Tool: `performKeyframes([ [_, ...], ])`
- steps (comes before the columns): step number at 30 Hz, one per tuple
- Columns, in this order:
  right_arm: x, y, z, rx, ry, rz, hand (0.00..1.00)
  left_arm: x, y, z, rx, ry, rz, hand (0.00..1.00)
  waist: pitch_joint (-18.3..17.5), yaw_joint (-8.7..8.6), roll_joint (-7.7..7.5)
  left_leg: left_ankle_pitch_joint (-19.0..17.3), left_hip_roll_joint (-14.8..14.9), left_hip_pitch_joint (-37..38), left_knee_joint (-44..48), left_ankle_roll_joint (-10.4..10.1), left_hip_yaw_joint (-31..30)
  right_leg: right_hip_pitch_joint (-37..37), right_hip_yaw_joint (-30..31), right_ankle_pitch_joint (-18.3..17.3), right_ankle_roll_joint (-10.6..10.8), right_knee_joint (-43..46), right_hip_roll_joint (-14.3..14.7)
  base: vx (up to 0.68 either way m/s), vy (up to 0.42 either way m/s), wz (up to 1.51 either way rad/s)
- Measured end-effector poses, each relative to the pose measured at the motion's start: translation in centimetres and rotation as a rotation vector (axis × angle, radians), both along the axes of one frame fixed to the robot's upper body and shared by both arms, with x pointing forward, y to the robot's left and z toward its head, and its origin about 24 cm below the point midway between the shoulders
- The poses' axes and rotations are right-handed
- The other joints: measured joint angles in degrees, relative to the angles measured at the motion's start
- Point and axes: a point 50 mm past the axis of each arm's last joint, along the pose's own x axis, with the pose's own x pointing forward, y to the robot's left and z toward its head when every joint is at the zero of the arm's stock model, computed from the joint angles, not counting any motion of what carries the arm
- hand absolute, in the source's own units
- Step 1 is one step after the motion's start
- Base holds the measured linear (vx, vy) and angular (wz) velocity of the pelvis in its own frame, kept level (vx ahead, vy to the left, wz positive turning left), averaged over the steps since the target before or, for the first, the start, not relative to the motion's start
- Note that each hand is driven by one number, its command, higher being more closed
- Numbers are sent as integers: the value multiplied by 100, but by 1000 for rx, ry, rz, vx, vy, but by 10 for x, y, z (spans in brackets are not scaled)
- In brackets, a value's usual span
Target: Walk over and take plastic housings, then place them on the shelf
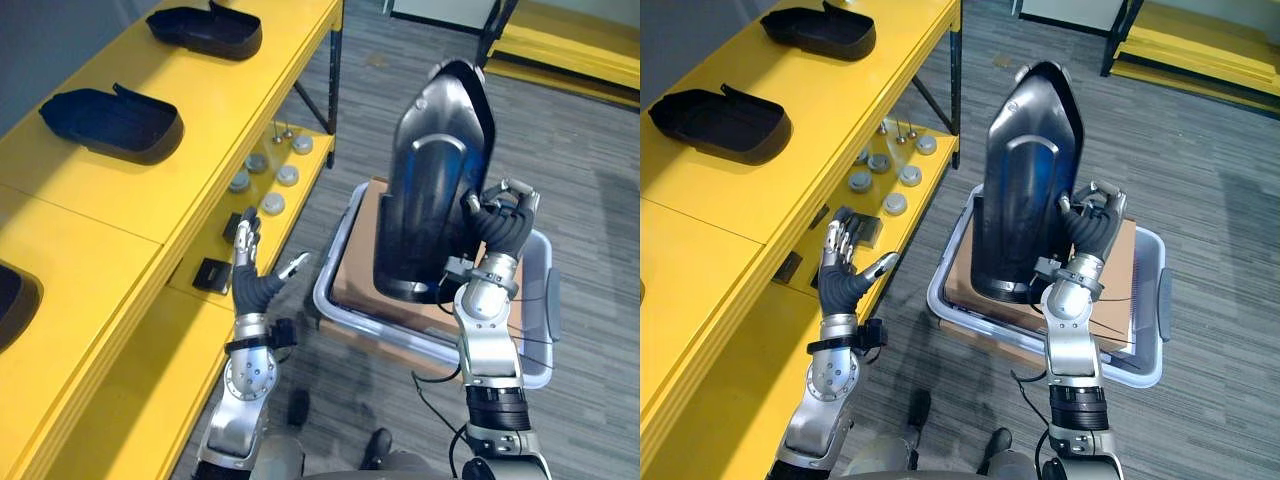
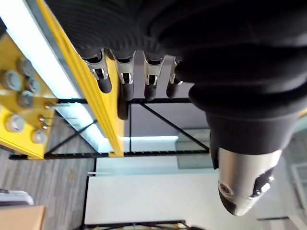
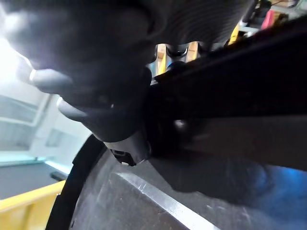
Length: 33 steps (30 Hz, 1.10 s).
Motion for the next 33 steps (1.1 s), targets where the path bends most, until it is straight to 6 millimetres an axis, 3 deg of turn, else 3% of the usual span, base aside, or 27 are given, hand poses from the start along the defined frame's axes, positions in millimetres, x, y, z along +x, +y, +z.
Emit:
performKeyframes([
  [7, -3, 41, 1, -5, -13, 178, 100, 0, -29, 12, -16, -45, -112, 0, -245, 13, -3, 1, 29, 107, -91, 3, 142, 4, 164, 66, -15, -47, 35, -28, 7, -11],
  [11, -3, 42, 1, 4, -13, 183, 100, 6, -32, 12, -15, -25, -91, 0, -355, 4, -13, 10, 26, 107, -102, 16, 151, 9, 188, 114, -7, -96, 21, -3, 5, -4],
  [12, -3, 44, 1, 5, -12, 190, 100, 8, -33, 10, -8, -17, -87, 100, -379, 2, -20, 11, 20, 113, -102, 16, 160, 15, 196, 123, -6, -104, 15, -4, 13, -4],
  [20, -5, 53, -4, 19, 10, 261, 100, 18, -32, -2, -18, 66, -56, 100, -506, -61, -98, 11, 5, 129, -103, 17, 234, 35, 267, 184, 0, -195, 14, -12, 7, -4],
  [21, -5, 53, -4, 13, 11, 267, 0, 18, -32, -4, -24, 79, -59, 100, -546, -83, -99, 11, 5, 130, -105, 17, 238, 32, 273, 184, 1, -195, 12, 0, 0, 0],
  [33, -15, 56, -2, -18, -38, 413, 0, 22, -21, -13, -59, 135, -26, 100, -602, -145, -104, 10, 8, 189, -108, 17, 315, 45, 335, 191, -4, -183, 21, -19, 3, -3],
])
